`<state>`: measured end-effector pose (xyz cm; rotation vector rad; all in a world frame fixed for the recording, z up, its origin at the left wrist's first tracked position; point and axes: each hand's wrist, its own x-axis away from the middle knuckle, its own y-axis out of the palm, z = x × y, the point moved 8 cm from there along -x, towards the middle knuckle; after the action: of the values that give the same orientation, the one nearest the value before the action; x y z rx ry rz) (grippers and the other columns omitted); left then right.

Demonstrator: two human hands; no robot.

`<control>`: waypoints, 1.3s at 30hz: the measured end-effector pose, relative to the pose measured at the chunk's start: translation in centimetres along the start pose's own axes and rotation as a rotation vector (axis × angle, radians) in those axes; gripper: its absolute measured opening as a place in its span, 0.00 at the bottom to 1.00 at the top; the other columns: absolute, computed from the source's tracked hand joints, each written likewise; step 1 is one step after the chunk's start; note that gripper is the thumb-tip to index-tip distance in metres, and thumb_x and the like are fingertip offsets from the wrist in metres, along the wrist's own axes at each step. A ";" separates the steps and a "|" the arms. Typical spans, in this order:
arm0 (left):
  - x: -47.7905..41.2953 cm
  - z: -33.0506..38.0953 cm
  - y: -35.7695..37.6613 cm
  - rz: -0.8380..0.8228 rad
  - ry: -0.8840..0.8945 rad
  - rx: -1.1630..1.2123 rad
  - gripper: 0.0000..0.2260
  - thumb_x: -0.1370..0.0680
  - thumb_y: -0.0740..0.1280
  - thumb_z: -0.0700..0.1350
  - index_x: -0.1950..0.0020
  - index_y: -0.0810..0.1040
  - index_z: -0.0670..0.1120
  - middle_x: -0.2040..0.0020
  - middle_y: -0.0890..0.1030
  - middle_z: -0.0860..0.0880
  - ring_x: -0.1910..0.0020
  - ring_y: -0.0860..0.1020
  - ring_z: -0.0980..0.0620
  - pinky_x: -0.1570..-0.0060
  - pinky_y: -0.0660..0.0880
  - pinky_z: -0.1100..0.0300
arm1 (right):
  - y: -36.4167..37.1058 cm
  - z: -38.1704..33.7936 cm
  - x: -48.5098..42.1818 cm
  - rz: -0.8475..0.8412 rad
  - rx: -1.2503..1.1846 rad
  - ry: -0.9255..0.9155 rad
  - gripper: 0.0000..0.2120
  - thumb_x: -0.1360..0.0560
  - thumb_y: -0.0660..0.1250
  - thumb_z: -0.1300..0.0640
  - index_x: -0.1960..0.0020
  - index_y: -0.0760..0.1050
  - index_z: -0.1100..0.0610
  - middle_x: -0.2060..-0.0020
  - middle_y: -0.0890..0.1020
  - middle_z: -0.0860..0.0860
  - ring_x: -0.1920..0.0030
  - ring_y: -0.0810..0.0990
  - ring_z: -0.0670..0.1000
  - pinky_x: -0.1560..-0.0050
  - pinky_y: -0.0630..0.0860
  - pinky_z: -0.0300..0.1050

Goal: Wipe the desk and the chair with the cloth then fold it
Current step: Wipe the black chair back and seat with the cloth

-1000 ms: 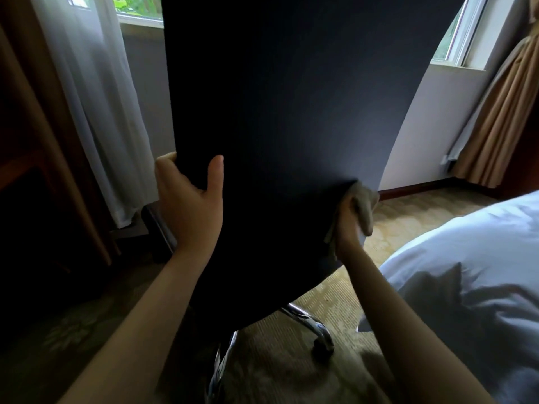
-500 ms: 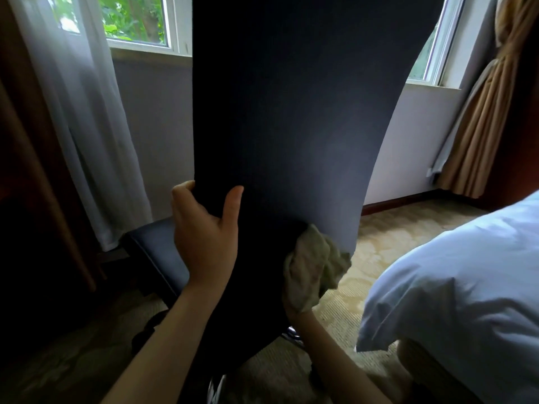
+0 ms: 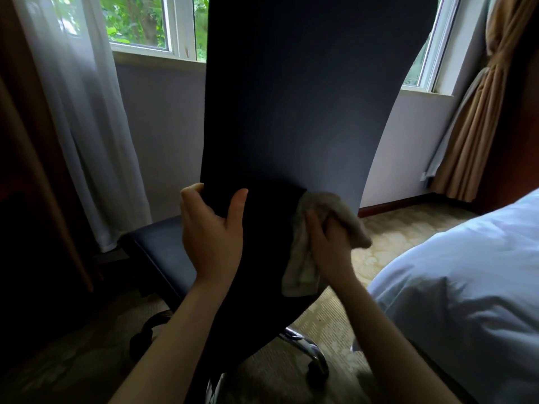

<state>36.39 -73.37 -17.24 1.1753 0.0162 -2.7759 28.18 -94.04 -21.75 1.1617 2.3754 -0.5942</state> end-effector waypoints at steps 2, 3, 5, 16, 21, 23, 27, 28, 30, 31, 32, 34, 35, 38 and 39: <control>0.0 0.1 -0.1 0.000 0.002 -0.001 0.27 0.29 0.62 0.63 0.44 0.67 0.41 0.51 0.73 0.49 0.53 0.76 0.48 0.57 0.73 0.56 | -0.5 -4.4 -1.5 -0.067 -0.002 -0.077 0.06 0.21 0.61 0.59 0.47 0.72 0.60 0.59 0.76 0.46 0.62 0.75 0.30 0.60 0.65 0.19; 0.0 0.1 -0.1 0.003 0.003 -0.001 0.28 0.29 0.62 0.63 0.45 0.67 0.40 0.52 0.72 0.49 0.54 0.76 0.47 0.57 0.73 0.55 | -0.8 -5.8 -2.2 -0.064 -0.010 -0.123 0.04 0.21 0.61 0.60 0.48 0.71 0.59 0.61 0.75 0.44 0.62 0.76 0.31 0.60 0.67 0.21; -0.1 0.1 -0.2 -0.002 0.008 0.020 0.29 0.29 0.62 0.65 0.45 0.67 0.40 0.53 0.72 0.49 0.56 0.75 0.47 0.58 0.74 0.52 | -1.1 -7.5 -3.8 -0.016 -0.009 -0.173 0.03 0.21 0.61 0.57 0.50 0.70 0.58 0.61 0.75 0.46 0.60 0.76 0.37 0.58 0.71 0.26; -0.4 -0.4 -0.2 0.017 0.028 -0.040 0.24 0.30 0.60 0.65 0.47 0.66 0.47 0.54 0.75 0.52 0.58 0.77 0.52 0.64 0.75 0.62 | -1.0 -8.6 -6.8 0.528 -0.048 -0.315 0.27 0.22 0.53 0.48 0.29 0.62 0.63 0.32 0.68 0.60 0.32 0.67 0.55 0.35 0.62 0.32; -0.5 -0.7 -0.7 0.054 0.039 -0.050 0.21 0.28 0.59 0.64 0.47 0.65 0.49 0.53 0.76 0.48 0.58 0.77 0.49 0.61 0.75 0.51 | 5.1 -9.5 0.2 0.341 0.066 -0.738 0.10 0.20 0.54 0.54 0.42 0.70 0.51 0.42 0.73 0.53 0.44 0.73 0.54 0.44 0.72 0.47; -0.6 -0.9 -0.9 0.069 0.022 -0.034 0.19 0.29 0.58 0.63 0.48 0.64 0.51 0.53 0.76 0.49 0.58 0.77 0.50 0.61 0.75 0.51 | 6.6 -10.7 2.2 0.282 0.130 -0.982 0.08 0.19 0.54 0.53 0.48 0.70 0.54 0.48 0.71 0.52 0.49 0.73 0.56 0.47 0.72 0.48; -0.9 -1.1 -1.1 0.061 0.007 0.008 0.20 0.30 0.59 0.64 0.49 0.64 0.50 0.59 0.73 0.59 0.63 0.74 0.62 0.64 0.69 0.67 | 5.5 -12.2 -0.6 0.346 0.259 -1.180 0.07 0.20 0.56 0.54 0.50 0.70 0.56 0.51 0.79 0.59 0.48 0.73 0.60 0.48 0.72 0.47; -1.1 -1.3 -1.2 0.049 0.012 0.022 0.22 0.30 0.59 0.65 0.49 0.64 0.49 0.60 0.72 0.60 0.64 0.73 0.64 0.66 0.68 0.71 | 4.6 -12.6 -2.2 0.383 0.271 -1.150 0.07 0.19 0.56 0.54 0.51 0.70 0.56 0.53 0.80 0.61 0.49 0.74 0.60 0.50 0.72 0.47; -1.5 -1.5 -1.2 0.022 0.025 0.090 0.27 0.30 0.60 0.70 0.49 0.65 0.47 0.62 0.71 0.58 0.67 0.74 0.64 0.69 0.68 0.74 | 2.3 -14.1 -5.3 0.458 0.291 -1.069 0.04 0.21 0.57 0.56 0.52 0.69 0.56 0.54 0.79 0.62 0.53 0.77 0.61 0.57 0.73 0.47; -1.5 -1.6 -1.2 0.017 0.028 0.110 0.28 0.30 0.60 0.70 0.49 0.65 0.46 0.63 0.71 0.58 0.68 0.74 0.63 0.70 0.68 0.75 | 1.1 -14.9 -6.8 0.497 0.294 -1.019 0.03 0.23 0.59 0.58 0.51 0.71 0.55 0.53 0.79 0.63 0.56 0.79 0.61 0.59 0.74 0.46; -1.5 -1.5 -1.3 0.018 0.029 0.108 0.27 0.29 0.62 0.68 0.49 0.65 0.45 0.63 0.71 0.57 0.69 0.74 0.62 0.71 0.68 0.74 | -0.3 -15.3 -8.7 0.541 0.271 -0.953 0.07 0.24 0.59 0.58 0.49 0.74 0.56 0.52 0.79 0.65 0.56 0.80 0.61 0.60 0.74 0.45; -1.4 -1.3 -1.4 0.030 0.030 0.076 0.23 0.28 0.67 0.60 0.49 0.65 0.44 0.64 0.71 0.57 0.69 0.73 0.60 0.70 0.69 0.75 | -4.1 -14.6 -12.9 0.621 0.102 -0.734 0.16 0.23 0.57 0.56 0.40 0.76 0.60 0.43 0.78 0.64 0.47 0.79 0.57 0.50 0.74 0.42; -1.4 -1.2 -1.3 0.032 0.029 0.063 0.21 0.28 0.68 0.57 0.49 0.66 0.42 0.64 0.71 0.57 0.68 0.73 0.60 0.69 0.70 0.75 | -5.9 -12.6 -15.5 0.634 0.003 -0.568 0.19 0.22 0.56 0.53 0.37 0.75 0.61 0.40 0.77 0.61 0.42 0.77 0.54 0.45 0.72 0.40; -1.0 -1.0 -1.1 0.022 0.033 0.033 0.27 0.30 0.69 0.61 0.48 0.67 0.39 0.62 0.72 0.56 0.66 0.74 0.59 0.68 0.71 0.73 | -9.0 -3.9 -19.6 0.551 -0.118 0.014 0.26 0.20 0.49 0.41 0.35 0.73 0.57 0.41 0.78 0.57 0.40 0.76 0.56 0.40 0.72 0.48; -0.9 -1.1 -1.0 0.019 0.036 0.022 0.27 0.29 0.66 0.62 0.48 0.68 0.39 0.62 0.73 0.55 0.66 0.75 0.58 0.69 0.71 0.72 | -9.0 -1.2 -19.4 0.512 -0.120 0.141 0.28 0.21 0.48 0.39 0.34 0.72 0.57 0.39 0.77 0.58 0.39 0.76 0.58 0.38 0.72 0.51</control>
<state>37.66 -72.24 -17.37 1.2234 -0.0217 -2.7450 31.51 -110.57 -8.47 1.7156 2.0580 -0.1995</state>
